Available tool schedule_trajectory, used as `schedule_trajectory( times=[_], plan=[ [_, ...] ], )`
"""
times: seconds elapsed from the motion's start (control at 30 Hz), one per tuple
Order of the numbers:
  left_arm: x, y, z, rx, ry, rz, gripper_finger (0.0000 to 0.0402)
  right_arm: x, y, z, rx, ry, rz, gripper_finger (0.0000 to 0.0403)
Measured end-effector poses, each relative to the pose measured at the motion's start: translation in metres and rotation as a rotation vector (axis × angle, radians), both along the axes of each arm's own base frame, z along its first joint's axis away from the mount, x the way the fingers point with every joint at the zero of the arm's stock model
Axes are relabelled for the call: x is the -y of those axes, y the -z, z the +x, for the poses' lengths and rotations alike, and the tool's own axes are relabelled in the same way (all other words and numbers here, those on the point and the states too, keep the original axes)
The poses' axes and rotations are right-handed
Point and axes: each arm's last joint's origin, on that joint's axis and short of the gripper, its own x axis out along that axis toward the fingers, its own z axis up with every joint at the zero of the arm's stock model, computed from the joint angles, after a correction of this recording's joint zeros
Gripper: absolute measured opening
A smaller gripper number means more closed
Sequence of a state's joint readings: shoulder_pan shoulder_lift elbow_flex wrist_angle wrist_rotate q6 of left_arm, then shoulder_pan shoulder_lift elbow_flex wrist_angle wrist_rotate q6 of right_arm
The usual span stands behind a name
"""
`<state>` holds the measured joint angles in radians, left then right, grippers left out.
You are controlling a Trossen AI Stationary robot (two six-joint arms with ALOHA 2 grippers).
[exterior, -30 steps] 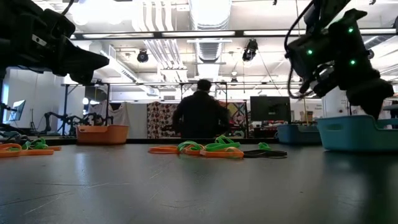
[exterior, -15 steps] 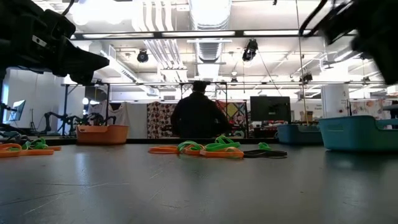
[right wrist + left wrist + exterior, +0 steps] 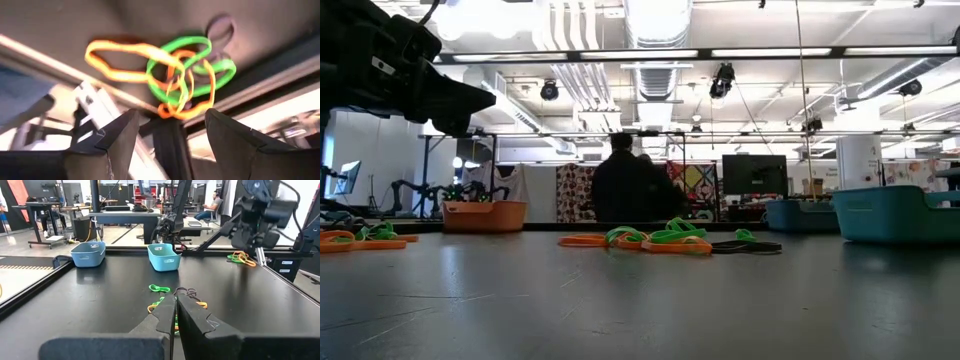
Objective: Sort rubber bands into baskets
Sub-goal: Put the orange rubber band into the green bin
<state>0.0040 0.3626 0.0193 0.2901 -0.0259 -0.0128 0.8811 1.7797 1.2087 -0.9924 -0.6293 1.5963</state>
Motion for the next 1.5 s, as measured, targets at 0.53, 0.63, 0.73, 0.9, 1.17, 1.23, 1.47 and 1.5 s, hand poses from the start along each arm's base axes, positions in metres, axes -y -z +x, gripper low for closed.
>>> schedule_trajectory(
  times=[0.53,0.63,0.73,0.9,1.17,1.23,1.47,1.5],
  plan=[
    [0.000,0.000,0.000,-0.003,0.000,0.000,0.0002,0.012,0.039,-0.002,-0.044,-0.101,-0.027,0.0143],
    [0.000,0.000,0.000,-0.003,-0.001,0.000,0.0002,0.013,0.040,-0.003,-0.040,-0.117,-0.019,0.0097],
    [0.000,0.000,0.000,-0.002,0.000,0.000,0.0002,0.013,0.041,-0.002,-0.022,-0.143,0.013,0.0052],
    [0.000,0.000,0.000,-0.003,0.000,0.000,0.0002,0.021,0.026,0.008,0.019,-0.137,0.076,0.0013],
    [0.000,0.000,0.000,-0.003,0.000,0.000,0.0002,0.055,-0.013,0.021,0.223,-0.126,-0.033,0.0011],
    [0.000,0.000,0.000,-0.002,0.000,0.000,0.0002,0.069,-0.025,0.021,0.261,-0.125,-0.092,0.0011],
    [0.000,0.000,0.000,-0.002,0.000,0.000,0.0002,0.126,-0.065,0.014,0.362,-0.147,-0.363,0.0011],
    [0.000,0.000,0.000,-0.003,0.000,0.000,0.0002,0.135,-0.070,0.011,0.352,-0.148,-0.416,0.0011]
  ],
)
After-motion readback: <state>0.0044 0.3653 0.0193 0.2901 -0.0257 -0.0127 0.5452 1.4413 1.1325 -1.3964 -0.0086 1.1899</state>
